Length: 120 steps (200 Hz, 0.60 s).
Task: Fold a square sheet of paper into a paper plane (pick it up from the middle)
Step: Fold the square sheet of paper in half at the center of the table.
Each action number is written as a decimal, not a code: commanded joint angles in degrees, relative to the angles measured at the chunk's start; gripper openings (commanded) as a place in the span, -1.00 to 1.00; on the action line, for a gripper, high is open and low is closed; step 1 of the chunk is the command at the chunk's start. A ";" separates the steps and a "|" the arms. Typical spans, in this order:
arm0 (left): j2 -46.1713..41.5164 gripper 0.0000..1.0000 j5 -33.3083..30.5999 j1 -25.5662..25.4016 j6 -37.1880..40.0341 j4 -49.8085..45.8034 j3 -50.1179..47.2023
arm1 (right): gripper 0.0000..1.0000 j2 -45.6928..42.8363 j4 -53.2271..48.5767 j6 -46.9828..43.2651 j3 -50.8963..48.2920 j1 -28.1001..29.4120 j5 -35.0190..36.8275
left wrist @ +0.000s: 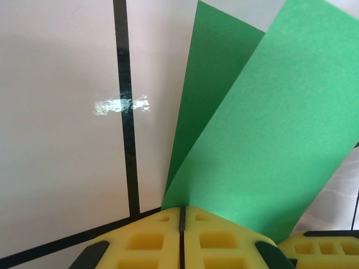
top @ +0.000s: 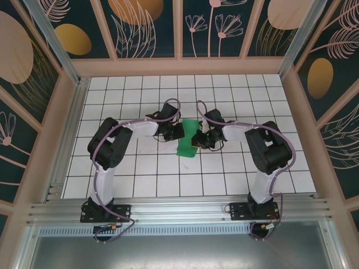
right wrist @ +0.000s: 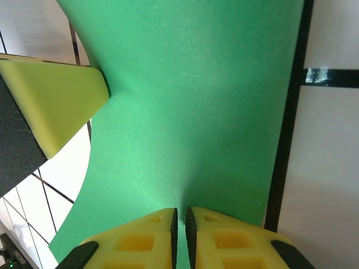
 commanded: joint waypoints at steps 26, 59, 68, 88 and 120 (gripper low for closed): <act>5.70 -0.81 -8.90 0.40 0.59 -7.33 -2.76 | -0.62 -4.56 -2.82 -1.19 -2.10 1.94 -2.89; 5.71 -0.81 -8.94 0.34 0.24 -7.05 -2.83 | -0.63 -1.69 -2.22 -0.30 -5.11 3.38 -1.21; 5.71 -0.81 -8.99 0.37 0.20 -6.97 -2.85 | -0.64 -1.21 -2.33 -0.03 -5.61 3.38 0.13; 5.63 -0.82 -8.96 0.33 0.11 -6.71 -3.10 | -0.65 -1.65 -3.37 0.16 -5.64 3.21 1.94; 5.53 -0.82 -8.99 0.38 0.02 -6.53 -3.29 | -0.64 -6.98 -2.25 0.44 -5.52 3.91 -1.28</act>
